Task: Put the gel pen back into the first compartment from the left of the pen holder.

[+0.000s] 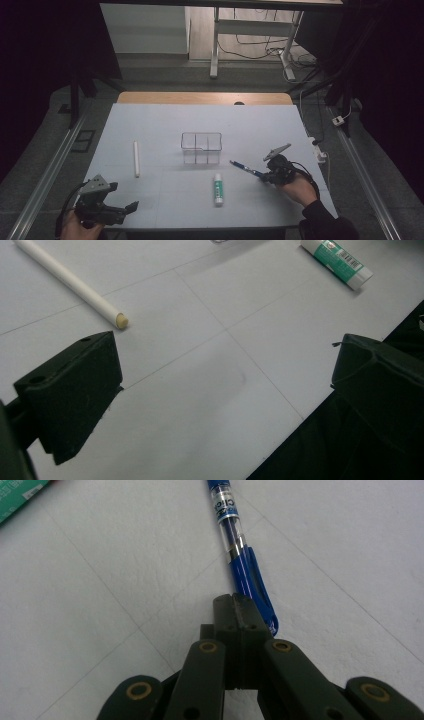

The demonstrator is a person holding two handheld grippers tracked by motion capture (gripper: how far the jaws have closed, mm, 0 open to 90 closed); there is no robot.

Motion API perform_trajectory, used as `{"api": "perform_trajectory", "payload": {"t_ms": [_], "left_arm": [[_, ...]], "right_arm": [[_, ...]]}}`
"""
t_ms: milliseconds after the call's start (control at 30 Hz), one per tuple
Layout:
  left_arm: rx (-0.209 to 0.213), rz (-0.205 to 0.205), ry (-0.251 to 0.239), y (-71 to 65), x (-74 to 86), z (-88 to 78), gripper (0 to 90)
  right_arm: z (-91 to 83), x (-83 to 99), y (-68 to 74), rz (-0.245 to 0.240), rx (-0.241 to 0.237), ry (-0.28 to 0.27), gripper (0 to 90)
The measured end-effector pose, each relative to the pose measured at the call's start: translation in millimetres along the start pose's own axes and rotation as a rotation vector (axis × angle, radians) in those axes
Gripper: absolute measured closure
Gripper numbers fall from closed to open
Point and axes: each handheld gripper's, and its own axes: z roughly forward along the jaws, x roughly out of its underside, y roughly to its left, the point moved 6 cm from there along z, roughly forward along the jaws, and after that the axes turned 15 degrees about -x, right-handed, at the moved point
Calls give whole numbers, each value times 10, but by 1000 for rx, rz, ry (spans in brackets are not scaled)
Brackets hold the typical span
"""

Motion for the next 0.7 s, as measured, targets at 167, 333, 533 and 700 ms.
{"api": "perform_trajectory", "payload": {"t_ms": [167, 333, 533, 700], "left_arm": [[6, -3, -5, 1, 0, -5, 3], [9, -9, -9, 5, -1, -9, 4], [9, -8, -7, 5, -1, -8, 4], [7, -8, -7, 5, 0, -8, 3]], "right_arm": [[-28, -47, 52, -13, -16, -31, 877], [-86, -118, 96, -16, -10, -82, 774], [-116, -204, 141, -33, 2, -121, 612], [-121, -260, 156, -30, 11, -143, 484]]}}
